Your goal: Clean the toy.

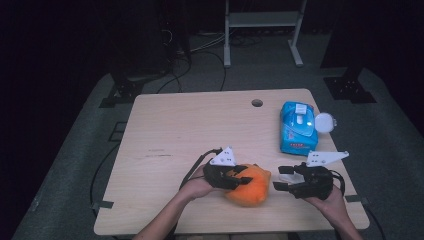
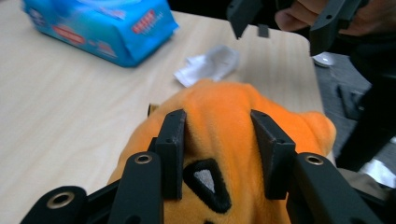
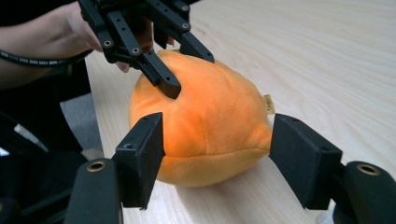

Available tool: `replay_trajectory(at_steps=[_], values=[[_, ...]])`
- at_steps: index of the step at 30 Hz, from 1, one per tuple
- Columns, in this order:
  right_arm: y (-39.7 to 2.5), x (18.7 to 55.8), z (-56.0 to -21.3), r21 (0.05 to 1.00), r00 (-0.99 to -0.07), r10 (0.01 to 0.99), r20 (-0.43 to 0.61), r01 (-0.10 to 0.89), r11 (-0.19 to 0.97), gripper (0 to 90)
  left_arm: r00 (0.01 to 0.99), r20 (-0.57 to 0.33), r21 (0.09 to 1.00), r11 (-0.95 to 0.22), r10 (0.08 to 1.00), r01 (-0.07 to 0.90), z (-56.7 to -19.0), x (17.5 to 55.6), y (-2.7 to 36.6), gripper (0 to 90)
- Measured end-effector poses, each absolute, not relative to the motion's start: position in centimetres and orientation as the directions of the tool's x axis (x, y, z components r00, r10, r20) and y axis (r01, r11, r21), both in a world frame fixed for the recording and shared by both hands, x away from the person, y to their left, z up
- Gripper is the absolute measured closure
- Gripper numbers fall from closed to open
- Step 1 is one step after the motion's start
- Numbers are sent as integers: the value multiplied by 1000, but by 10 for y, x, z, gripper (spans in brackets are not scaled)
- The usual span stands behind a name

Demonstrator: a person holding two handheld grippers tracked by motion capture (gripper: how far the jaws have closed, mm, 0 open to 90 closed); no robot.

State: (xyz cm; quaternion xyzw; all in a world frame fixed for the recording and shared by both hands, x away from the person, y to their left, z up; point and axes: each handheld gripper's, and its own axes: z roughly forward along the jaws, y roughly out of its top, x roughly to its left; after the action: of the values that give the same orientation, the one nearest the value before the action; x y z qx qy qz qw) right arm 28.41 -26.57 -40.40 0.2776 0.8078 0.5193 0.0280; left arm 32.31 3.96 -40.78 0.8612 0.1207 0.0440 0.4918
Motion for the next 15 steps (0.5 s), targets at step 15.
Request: replay_trajectory(at_steps=[15], values=[[-262,295,-411,844,-829,500,250,440,307,332,880,78,865,-471,469,175,-418,363,79,580]])
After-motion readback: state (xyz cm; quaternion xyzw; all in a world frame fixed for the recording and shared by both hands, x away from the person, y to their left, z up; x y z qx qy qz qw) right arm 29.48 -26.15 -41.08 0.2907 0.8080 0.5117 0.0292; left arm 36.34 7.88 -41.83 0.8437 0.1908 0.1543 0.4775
